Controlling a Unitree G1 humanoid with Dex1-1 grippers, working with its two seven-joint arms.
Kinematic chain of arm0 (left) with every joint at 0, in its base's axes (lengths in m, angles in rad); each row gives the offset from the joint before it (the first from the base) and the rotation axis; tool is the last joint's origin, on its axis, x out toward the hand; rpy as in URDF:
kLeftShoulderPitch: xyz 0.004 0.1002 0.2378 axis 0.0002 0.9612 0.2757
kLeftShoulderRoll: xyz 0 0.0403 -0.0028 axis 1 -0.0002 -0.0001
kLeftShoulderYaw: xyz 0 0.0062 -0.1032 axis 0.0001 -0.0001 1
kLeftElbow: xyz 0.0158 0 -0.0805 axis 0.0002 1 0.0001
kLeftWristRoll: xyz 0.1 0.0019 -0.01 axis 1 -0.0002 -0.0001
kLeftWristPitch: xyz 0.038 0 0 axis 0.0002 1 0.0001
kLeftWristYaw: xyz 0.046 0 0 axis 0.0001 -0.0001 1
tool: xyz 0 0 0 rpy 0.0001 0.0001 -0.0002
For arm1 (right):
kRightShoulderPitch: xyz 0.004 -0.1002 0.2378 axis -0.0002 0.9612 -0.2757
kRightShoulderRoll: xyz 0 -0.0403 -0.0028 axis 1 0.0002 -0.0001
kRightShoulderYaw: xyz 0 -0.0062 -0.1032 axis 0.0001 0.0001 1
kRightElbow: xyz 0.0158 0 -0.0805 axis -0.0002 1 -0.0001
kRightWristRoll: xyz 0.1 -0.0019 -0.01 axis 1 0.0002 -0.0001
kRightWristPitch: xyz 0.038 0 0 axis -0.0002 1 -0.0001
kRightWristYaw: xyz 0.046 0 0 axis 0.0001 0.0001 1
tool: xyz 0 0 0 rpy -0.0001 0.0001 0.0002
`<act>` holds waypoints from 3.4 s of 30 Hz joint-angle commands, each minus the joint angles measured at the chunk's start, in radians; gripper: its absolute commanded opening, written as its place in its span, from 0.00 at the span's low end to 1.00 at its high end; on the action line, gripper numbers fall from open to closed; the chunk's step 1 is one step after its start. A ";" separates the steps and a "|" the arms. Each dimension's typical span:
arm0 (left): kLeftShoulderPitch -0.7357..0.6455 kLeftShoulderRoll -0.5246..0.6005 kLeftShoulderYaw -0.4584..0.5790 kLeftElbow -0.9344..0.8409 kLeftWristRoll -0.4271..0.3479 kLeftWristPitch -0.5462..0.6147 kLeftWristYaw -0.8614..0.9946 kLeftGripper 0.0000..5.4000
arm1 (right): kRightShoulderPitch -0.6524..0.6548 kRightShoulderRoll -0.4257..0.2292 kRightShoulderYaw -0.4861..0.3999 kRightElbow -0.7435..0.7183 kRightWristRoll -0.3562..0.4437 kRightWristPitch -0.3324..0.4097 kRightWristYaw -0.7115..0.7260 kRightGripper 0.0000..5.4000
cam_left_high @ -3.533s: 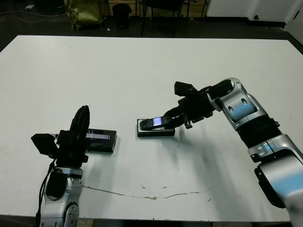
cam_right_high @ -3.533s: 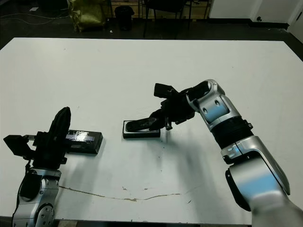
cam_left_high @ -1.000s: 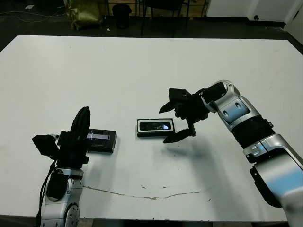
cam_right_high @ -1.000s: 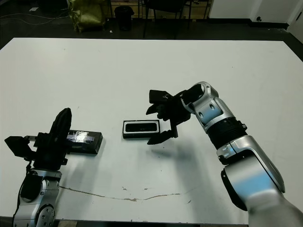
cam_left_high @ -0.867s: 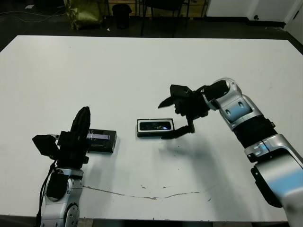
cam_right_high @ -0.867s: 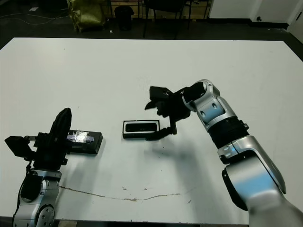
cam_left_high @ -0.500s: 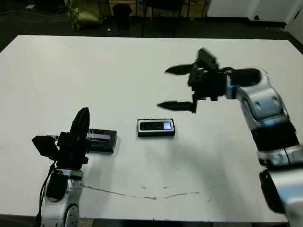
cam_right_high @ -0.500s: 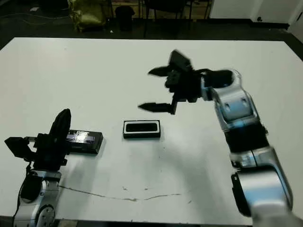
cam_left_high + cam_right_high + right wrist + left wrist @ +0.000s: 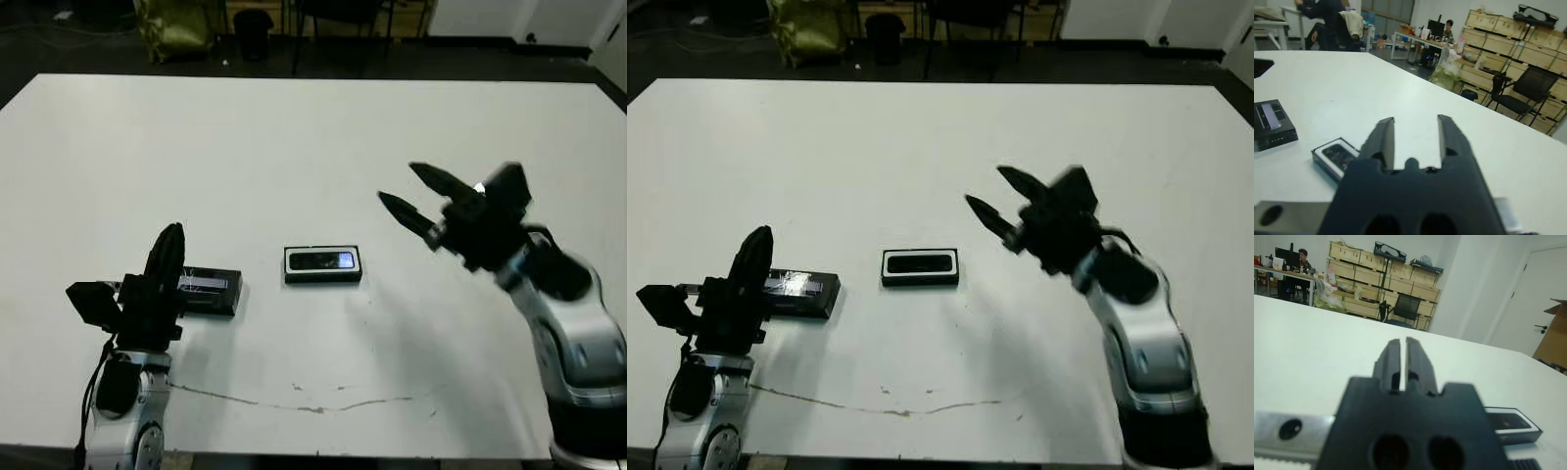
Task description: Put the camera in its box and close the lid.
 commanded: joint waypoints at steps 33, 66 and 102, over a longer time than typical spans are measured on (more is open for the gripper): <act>-0.593 0.983 -0.184 -0.127 0.034 0.496 -0.907 0.00 | 0.247 0.049 -0.039 -0.026 0.112 -0.104 -0.190 0.00; -0.800 0.926 -0.602 -0.048 0.318 0.544 -1.261 0.00 | 0.271 0.069 -0.021 -0.025 0.122 -0.147 -0.215 0.00; -0.705 0.893 -0.677 -0.075 0.481 0.447 -1.311 0.00 | 0.282 0.062 -0.024 -0.025 0.133 -0.138 -0.217 0.00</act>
